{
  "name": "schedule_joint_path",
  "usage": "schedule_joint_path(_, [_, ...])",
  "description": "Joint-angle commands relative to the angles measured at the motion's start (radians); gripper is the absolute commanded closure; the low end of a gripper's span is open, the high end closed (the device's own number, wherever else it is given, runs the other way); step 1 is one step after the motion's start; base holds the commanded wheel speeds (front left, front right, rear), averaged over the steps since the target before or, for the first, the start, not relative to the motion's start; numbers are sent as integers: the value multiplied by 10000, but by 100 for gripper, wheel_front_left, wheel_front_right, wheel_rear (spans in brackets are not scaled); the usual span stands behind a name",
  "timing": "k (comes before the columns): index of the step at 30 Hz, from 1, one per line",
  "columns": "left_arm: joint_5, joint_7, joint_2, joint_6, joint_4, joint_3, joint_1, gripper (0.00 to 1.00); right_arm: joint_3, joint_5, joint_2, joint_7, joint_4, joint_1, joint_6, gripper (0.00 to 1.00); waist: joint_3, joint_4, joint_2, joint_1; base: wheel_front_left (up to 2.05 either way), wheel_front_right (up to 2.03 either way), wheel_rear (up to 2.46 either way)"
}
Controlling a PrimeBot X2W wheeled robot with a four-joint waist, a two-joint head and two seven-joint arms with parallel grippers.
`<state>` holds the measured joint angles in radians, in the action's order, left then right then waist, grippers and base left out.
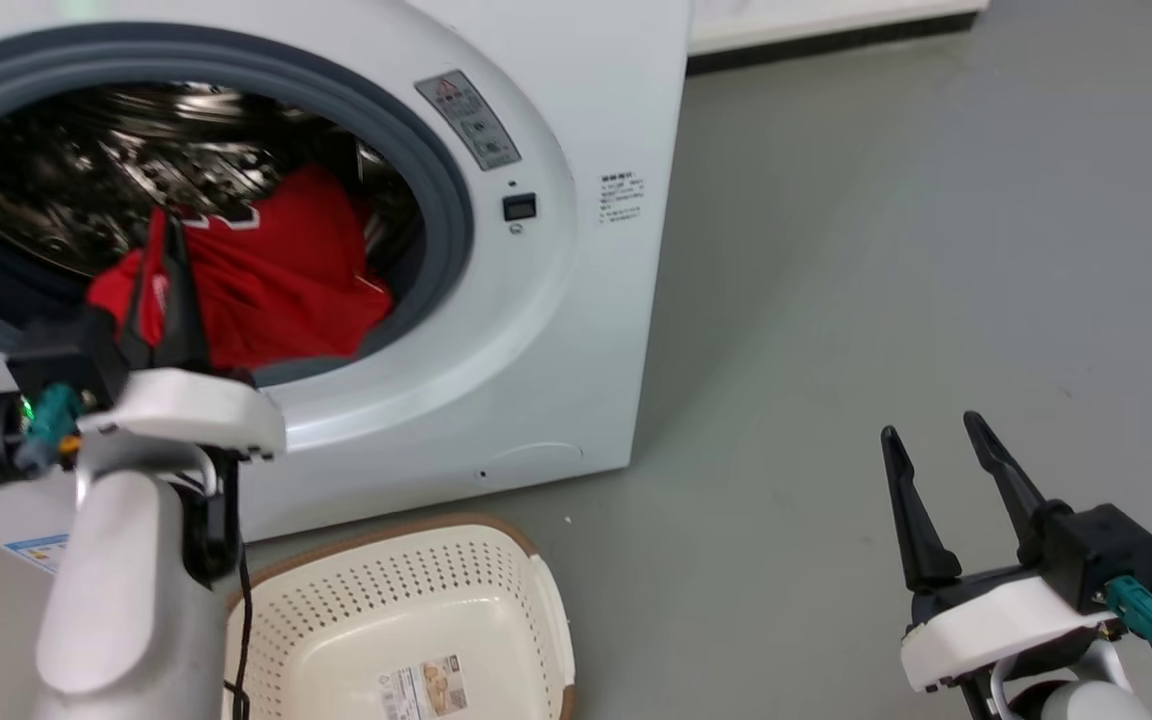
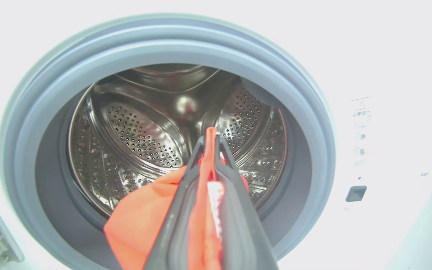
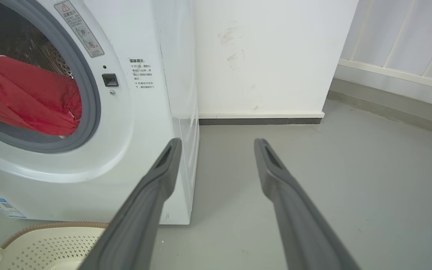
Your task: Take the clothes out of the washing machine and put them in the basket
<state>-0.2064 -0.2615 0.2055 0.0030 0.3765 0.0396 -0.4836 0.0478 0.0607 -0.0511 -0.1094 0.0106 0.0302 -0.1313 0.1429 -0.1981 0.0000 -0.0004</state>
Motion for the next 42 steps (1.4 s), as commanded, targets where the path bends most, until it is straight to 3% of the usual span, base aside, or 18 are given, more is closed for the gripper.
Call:
schedule_joint_path(1, [35, -52, -45, -13, -187, -15, 226, 100, -34, -45, 14, 35, 71, -151, 10, 0, -339, 254, 0, 4, 0, 0, 0])
schedule_joint_path(11, [198, -3, -757, -15, -2419, -763, 2200, 100, -286, -210, 14, 484, 536, -871, 10, 0, -983, 880, 0, 4, 0, 0, 0])
schedule_joint_path(21, [-112, 725, -1180, 136, -4111, -1595, 4519, 100, -289, -310, 14, 802, 920, -1172, 10, 0, -1098, 1243, 0, 4, 0, 0, 0])
schedule_joint_path(30, [-342, 862, -1419, 374, -3490, -2509, 5557, 100, -237, -269, 14, 858, 1166, -806, 10, 0, -256, 1392, 0, 4, 0, 0, 0])
schedule_joint_path(42, [-649, 236, -1517, 573, -805, -2906, 4400, 100, -68, -146, 16, 664, 1190, 122, 10, 0, 1616, 955, 0, 4, 0, 0, 0])
